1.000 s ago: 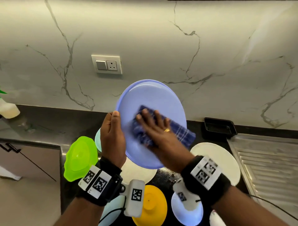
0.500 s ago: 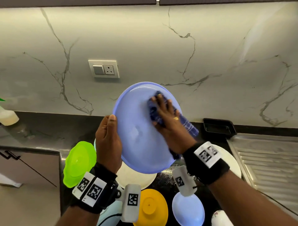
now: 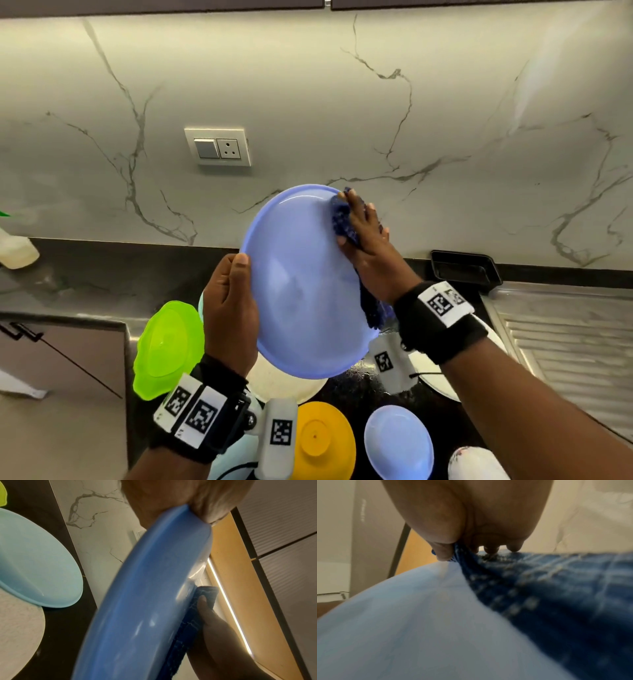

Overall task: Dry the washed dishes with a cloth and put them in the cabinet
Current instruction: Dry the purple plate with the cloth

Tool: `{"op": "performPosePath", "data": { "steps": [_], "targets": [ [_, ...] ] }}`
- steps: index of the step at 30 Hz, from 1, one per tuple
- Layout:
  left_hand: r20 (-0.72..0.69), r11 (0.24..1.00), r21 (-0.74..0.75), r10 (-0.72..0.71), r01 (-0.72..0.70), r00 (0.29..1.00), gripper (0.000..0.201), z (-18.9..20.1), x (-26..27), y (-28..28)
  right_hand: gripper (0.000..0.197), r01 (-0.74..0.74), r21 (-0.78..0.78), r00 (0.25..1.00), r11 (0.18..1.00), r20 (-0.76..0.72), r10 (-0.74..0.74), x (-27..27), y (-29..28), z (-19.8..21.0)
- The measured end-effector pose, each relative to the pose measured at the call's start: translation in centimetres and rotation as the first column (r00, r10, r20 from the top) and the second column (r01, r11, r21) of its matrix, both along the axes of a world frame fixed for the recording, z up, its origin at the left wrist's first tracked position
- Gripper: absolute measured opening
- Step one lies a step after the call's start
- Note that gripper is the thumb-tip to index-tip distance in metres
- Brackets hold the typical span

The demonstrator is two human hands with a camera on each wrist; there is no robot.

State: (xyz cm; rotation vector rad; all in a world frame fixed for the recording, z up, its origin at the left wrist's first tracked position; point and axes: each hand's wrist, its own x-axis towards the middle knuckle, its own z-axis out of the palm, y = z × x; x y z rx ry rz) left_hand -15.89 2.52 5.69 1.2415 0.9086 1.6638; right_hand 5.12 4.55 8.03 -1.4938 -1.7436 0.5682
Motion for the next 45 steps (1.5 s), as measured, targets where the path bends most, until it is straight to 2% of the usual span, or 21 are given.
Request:
{"op": "performPosePath", "data": {
  "steps": [2, 4, 7, 11, 14, 16, 18, 23, 25, 28, 31, 33, 34, 36, 39, 41, 42, 45],
  "targets": [
    [0.037, 1.000, -0.010, -0.012, 0.012, 0.999, 0.036, 0.1, 0.1, 0.3, 0.065, -0.086, 0.089, 0.975, 0.992, 0.211, 0.065, -2.4, -1.4, -0.1],
    [0.061, 0.999, -0.006, -0.040, 0.040, 0.997, 0.033, 0.1, -0.3, 0.7, 0.072, -0.218, 0.137, 0.912, 0.966, 0.381, 0.152, -4.8, -3.1, -0.5],
    [0.063, 0.996, -0.004, -0.094, 0.094, 0.994, 0.059, 0.3, -0.7, 0.8, 0.073, -0.279, 0.150, 0.882, 0.949, 0.431, 0.191, -5.4, -4.0, -0.3],
    [-0.098, 0.999, 0.014, 0.046, -0.045, 0.994, 0.044, 0.8, -0.8, 0.1, 0.067, -0.143, 0.146, 0.963, 0.979, 0.250, 0.103, -2.5, -1.4, 1.0],
    [-0.123, 0.997, 0.017, 0.082, -0.080, 0.989, 0.038, 0.9, -1.4, -0.2, 0.061, 0.035, 0.077, 0.999, 0.996, 0.034, -0.038, 0.5, 0.7, 0.6],
    [-0.094, 0.997, 0.006, 0.082, -0.082, 0.992, 0.036, 0.6, -1.8, -0.3, 0.062, 0.075, 0.003, 0.984, 0.997, -0.160, -0.073, 1.9, 0.9, -0.3],
    [-0.040, 0.995, -0.026, 0.095, -0.096, 0.995, 0.033, 0.2, -2.1, -0.2, 0.066, 0.066, -0.034, 0.961, 0.997, -0.265, -0.073, 2.5, 0.3, -1.6],
    [0.120, 0.992, -0.092, 0.097, -0.086, 0.988, 0.019, 0.2, -2.9, 0.1, 0.064, 0.008, -0.064, 0.913, 0.998, -0.407, -0.033, 2.4, -2.2, -5.6],
    [0.125, 0.992, -0.115, 0.061, -0.047, 0.990, 0.024, 0.6, -3.3, 0.4, 0.063, -0.002, -0.064, 0.908, 0.998, -0.418, -0.025, 2.5, -2.7, -6.5],
    [0.107, 0.990, -0.140, 0.013, 0.002, 0.994, 0.032, 1.0, -3.3, 0.5, 0.059, 0.018, -0.025, 0.923, 1.000, -0.383, -0.026, 2.7, -2.2, -5.5],
    [0.113, 0.987, -0.162, 0.015, 0.003, 0.993, 0.030, 1.1, -2.7, 0.5, 0.055, 0.012, 0.053, 0.958, 0.999, -0.288, 0.003, 2.4, -1.4, -2.8],
    [0.118, 0.987, -0.161, 0.022, -0.002, 0.993, 0.028, 1.2, -2.3, 0.5, 0.054, -0.022, 0.134, 0.999, 0.991, -0.037, 0.027, 1.3, -1.3, -1.9],
    [0.113, 0.988, -0.156, 0.027, -0.009, 0.993, 0.029, 1.1, -2.1, 0.5, 0.058, -0.058, 0.155, 0.994, 0.986, 0.104, 0.042, 0.5, -1.4, -1.8],
    [0.109, 0.991, -0.132, 0.026, -0.011, 0.994, 0.031, 1.2, -1.6, 0.6, 0.068, -0.178, 0.154, 0.946, 0.972, 0.300, 0.126, -2.1, -2.6, -2.5],
    [0.130, 0.992, -0.124, 0.052, -0.036, 0.990, 0.025, 1.0, -1.8, 0.6, 0.074, -0.335, 0.143, 0.837, 0.931, 0.500, 0.225, -5.6, -6.2, -3.9],
    [0.147, 0.990, -0.135, 0.066, -0.046, 0.987, 0.020, 0.9, -2.5, 0.5, 0.076, -0.380, 0.117, 0.786, 0.918, 0.563, 0.254, -5.5, -8.2, -4.6],
    [0.149, 0.989, -0.139, 0.066, -0.045, 0.987, 0.019, 0.9, -2.9, 0.4, 0.074, -0.384, 0.127, 0.786, 0.915, 0.566, 0.251, -4.7, -8.5, -4.8],
    [0.130, 0.986, -0.157, 0.075, -0.054, 0.989, 0.013, 0.7, -3.5, 0.1, 0.064, -0.263, 0.134, 0.879, 0.955, 0.442, 0.180, -1.7, -7.0, -5.6]
  ]
}}
